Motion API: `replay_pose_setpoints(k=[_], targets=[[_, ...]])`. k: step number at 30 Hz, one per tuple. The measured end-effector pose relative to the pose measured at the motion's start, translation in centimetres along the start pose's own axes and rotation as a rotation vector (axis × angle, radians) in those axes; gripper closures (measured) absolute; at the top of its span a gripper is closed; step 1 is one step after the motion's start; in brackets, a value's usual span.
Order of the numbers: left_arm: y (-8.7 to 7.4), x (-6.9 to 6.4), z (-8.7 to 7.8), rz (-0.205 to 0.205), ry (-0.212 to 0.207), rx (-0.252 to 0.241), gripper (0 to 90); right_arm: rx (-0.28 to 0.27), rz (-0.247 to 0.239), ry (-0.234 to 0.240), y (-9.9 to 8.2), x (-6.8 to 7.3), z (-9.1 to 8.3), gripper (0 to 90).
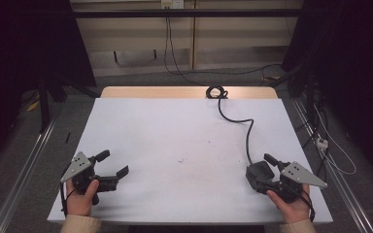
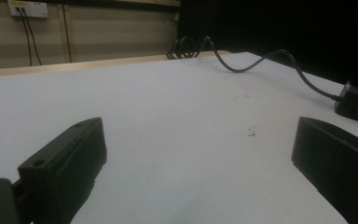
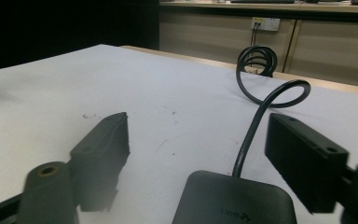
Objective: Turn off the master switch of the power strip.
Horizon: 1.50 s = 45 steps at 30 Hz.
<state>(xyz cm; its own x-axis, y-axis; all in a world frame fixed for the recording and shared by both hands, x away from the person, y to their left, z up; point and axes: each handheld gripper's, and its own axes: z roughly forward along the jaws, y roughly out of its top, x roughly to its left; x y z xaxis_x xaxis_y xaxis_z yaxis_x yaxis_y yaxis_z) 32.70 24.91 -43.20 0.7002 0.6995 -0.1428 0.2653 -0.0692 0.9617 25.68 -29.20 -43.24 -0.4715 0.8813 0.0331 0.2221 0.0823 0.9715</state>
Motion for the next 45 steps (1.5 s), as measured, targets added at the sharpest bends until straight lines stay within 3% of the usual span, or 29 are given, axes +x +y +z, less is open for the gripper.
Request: replay_pose_setpoints(k=[7,18,21,38,40,45], targets=[[0.0,-0.1,0.1,0.005,-0.001,0.005,2.7,0.005,-0.005,0.009,0.2,-0.2,0.2,26.8],[0.0,-0.2,-0.1,0.011,0.003,0.007,2.7,-0.002,0.024,0.026,0.4,-0.9,-0.1,46.3],[-0.1,-0.2,0.0,0.010,0.001,0.011,2.7,0.008,0.010,0.031,0.5,-0.9,0.0,50.9],[-0.1,-0.2,0.0,0.014,-0.003,0.018,2.7,0.040,0.031,0.060,0.1,-1.0,0.3,69.4],[-0.1,-0.3,0.1,0.014,-0.006,0.020,2.7,0.040,0.016,0.041,0.2,-1.0,0.3,70.5],[-0.1,-0.2,0.0,0.012,-0.009,0.019,2.7,0.033,0.025,0.050,0.2,-1.2,0.2,75.9]])
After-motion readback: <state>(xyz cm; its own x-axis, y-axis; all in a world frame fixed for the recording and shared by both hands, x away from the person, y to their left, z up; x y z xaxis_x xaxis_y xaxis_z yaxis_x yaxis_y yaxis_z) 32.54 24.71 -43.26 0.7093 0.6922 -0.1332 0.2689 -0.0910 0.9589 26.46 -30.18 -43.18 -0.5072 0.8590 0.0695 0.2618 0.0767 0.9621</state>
